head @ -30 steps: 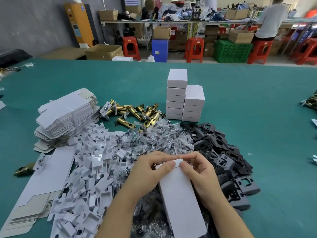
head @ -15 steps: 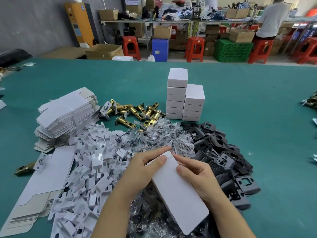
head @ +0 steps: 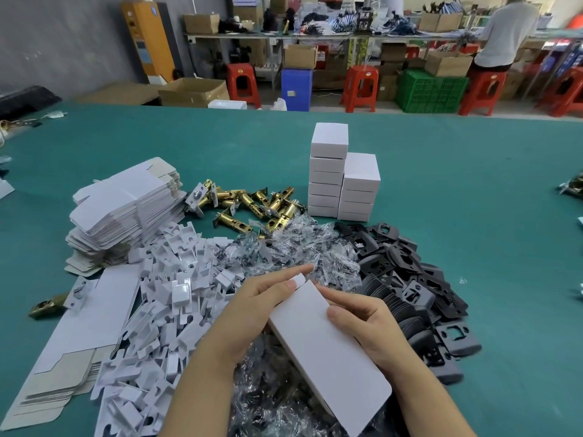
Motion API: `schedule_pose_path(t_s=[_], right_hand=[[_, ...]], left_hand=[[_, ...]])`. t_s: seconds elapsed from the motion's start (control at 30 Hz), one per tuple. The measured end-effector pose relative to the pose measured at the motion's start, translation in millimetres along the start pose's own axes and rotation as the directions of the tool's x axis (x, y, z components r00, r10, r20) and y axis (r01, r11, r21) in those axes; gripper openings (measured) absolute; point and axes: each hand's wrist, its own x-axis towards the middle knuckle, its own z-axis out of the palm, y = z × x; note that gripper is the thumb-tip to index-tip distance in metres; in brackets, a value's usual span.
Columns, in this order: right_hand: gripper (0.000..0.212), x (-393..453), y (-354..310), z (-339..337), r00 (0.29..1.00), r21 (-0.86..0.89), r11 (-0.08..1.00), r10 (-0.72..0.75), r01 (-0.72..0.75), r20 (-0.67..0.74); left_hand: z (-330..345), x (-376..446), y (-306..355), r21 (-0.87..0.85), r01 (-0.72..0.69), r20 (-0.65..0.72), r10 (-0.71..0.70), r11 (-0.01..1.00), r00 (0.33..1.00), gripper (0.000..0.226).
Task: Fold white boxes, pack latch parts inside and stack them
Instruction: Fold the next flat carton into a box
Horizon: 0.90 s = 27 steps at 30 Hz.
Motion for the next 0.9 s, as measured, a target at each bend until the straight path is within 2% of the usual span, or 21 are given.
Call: schedule_pose_path(t_s=[0.13, 0.3, 0.47, 0.63, 0.73, 0.9], right_hand=[[0.038, -1, -3, 0, 1.000, -0.029, 1.000, 0.005, -0.005, 0.019], [0.029, -1, -4, 1, 1.000, -0.005, 1.000, 0.017, -0.017, 0.017], [0.030, -1, -6, 2, 1.000, -0.015, 0.999, 0.029, -0.029, -0.003], [0.027, -2, -9, 4, 0.999, -0.029, 0.999, 0.034, -0.034, -0.007], [0.029, -2, -10, 4, 0.999, -0.025, 0.999, 0.033, -0.033, -0.017], [0.025, -1, -10, 1, 0.999, -0.018, 0.999, 0.035, -0.035, -0.001]], left_hand=[[-3, 0, -1, 0.007, 0.015, 0.015, -0.015, 1.000, 1.000, 0.035], [-3, -2, 1, 0.035, 0.005, 0.040, -0.007, 0.999, 0.999, 0.035], [-4, -5, 1, 0.095, 0.021, 0.085, -0.029, 0.995, 0.996, 0.033], [1, 4, 3, 0.196, 0.066, 0.182, -0.103, 0.978, 0.978, 0.044], [-1, 5, 2, 0.238, -0.008, 0.238, -0.051, 0.971, 0.970, 0.069], [-5, -10, -5, 0.262, -0.058, 0.286, -0.020, 0.963, 0.958, 0.064]])
